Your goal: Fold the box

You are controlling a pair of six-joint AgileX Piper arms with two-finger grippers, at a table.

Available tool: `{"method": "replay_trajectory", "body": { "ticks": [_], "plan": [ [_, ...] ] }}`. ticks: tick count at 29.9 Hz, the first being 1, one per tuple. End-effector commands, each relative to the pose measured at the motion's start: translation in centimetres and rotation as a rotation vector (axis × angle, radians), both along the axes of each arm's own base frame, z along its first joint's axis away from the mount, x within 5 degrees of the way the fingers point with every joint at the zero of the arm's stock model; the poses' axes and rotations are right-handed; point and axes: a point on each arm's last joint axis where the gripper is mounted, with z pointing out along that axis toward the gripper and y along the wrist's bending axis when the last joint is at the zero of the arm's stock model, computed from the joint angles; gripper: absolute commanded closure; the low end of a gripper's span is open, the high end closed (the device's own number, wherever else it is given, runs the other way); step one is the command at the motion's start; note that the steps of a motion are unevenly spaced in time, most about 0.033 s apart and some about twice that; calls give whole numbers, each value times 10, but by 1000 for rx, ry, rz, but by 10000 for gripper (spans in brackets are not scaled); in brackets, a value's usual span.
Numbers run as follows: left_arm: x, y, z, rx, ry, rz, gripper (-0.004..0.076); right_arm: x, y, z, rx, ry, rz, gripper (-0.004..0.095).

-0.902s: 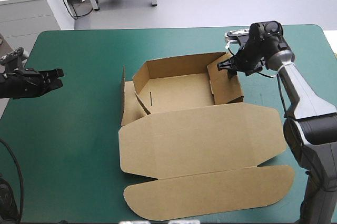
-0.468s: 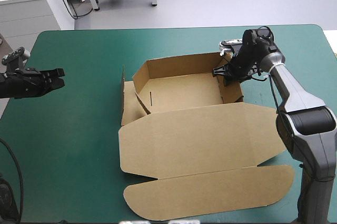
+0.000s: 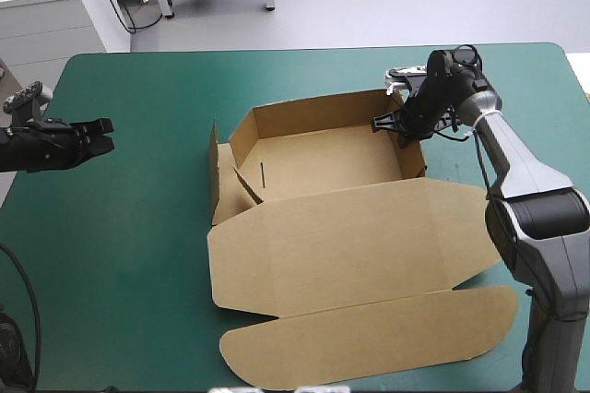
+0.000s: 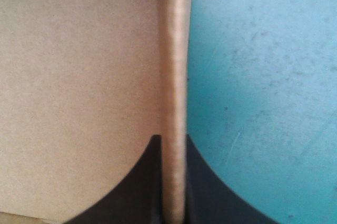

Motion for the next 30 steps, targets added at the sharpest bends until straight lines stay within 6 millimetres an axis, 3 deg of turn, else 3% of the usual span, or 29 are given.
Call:
{"method": "replay_trajectory", "body": {
  "ticks": [1,4,6,11,13,18,22,26,30],
  "plan": [
    [-3,-4,22,-17,-88,18,720,-21,-9,61,52,-124,9,925],
    [-3,-3,21,-15,-83,16,625,-30,-18,82,63,-174,-4,925],
    [-1,-3,18,-21,-71,12,515,-37,-23,95,93,-203,-6,926],
    [3,-4,14,-55,-64,9,133,-54,-40,127,178,-278,-33,926],
    [6,-4,14,-90,-72,15,83,-63,-46,141,207,-313,-39,927],
    [15,-9,15,-245,-101,26,87,-87,-55,173,287,-397,-46,927],
    [20,-13,13,-333,-111,-23,87,-104,-51,193,330,-451,-12,927],
    [18,-19,11,-358,-101,-115,87,-106,-44,197,408,-451,4,924],
    [13,-29,14,-400,-98,-233,87,-101,-30,188,389,-427,49,924]
  ]
}}
